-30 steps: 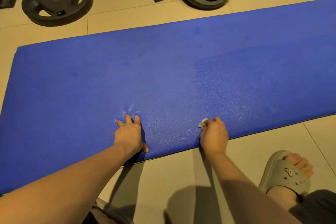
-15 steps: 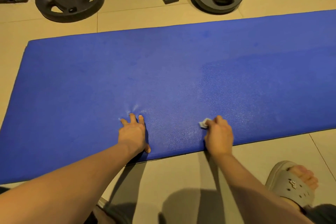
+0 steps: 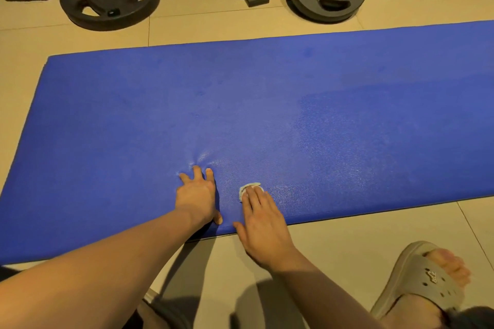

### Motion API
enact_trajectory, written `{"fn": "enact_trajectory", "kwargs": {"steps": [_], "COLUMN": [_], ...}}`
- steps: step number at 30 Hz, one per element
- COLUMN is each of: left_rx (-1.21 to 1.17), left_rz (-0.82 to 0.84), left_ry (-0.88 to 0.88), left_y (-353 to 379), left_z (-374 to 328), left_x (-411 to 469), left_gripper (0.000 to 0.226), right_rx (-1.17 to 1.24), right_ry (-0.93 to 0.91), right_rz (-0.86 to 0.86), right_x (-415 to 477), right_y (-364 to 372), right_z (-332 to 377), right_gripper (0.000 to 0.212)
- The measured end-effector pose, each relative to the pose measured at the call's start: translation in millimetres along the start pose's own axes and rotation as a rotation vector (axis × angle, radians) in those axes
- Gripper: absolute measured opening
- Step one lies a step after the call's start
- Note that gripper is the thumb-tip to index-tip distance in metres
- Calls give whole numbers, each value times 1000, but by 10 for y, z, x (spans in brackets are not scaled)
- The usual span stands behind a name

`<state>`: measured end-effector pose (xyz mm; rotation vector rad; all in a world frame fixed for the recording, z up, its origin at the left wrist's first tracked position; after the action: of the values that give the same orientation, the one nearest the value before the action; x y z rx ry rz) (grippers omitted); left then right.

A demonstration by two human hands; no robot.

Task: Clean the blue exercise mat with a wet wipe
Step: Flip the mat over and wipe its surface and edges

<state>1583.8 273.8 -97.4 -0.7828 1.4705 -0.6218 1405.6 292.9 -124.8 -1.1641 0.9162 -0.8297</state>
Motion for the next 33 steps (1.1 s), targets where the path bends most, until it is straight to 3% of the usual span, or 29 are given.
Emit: {"fn": "enact_trajectory", "kwargs": {"steps": [2,7,11,13,17,21,28,31,33], "left_rx": [-4,-11,-2,-5,1,7,2,5,9], "left_rz": [1,5,0,-3,-4,-9,-7,-2,-4], "left_ry": [5,8,10,10,0,1,12,3,3], "left_y": [-2,-6,-16,-16,-2,1,-8,-14,-7], "left_z": [2,-8,-19,-18,-6,-7,-8,-19,-24], "left_x": [4,-5,-15,-13,1,14,-2,-4,0], "left_gripper": [138,139,138,138,140,140,140,139,140], "right_rx": [-94,-136,27,70,61,-87,-111,-39,-12], "right_ry": [29,359,510,449,123,-70,424,552,517], "right_rz": [20,27,14,-10,36,101,32,43,33], "right_x": [2,96,180,188,117,149,317,392,420], "right_y": [68,-36,-105,-85,39,114,-98,-91,-49], "right_z": [-236,-836,-778,-522,110,-61,-1213,-1076,-749], "right_gripper": [78,84,92,86,83,81,81,92,95]}}
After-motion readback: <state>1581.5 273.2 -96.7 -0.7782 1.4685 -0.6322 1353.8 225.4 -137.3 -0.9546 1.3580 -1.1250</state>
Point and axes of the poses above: each hand's wrist, its own x-axis towards the middle knuckle, its own y-axis out of the palm, z = x × y, the point moved 2 cm from there along x, towards the middle knuckle, and after that the axes turned 14 degrees about y, right-handed, at the moved point
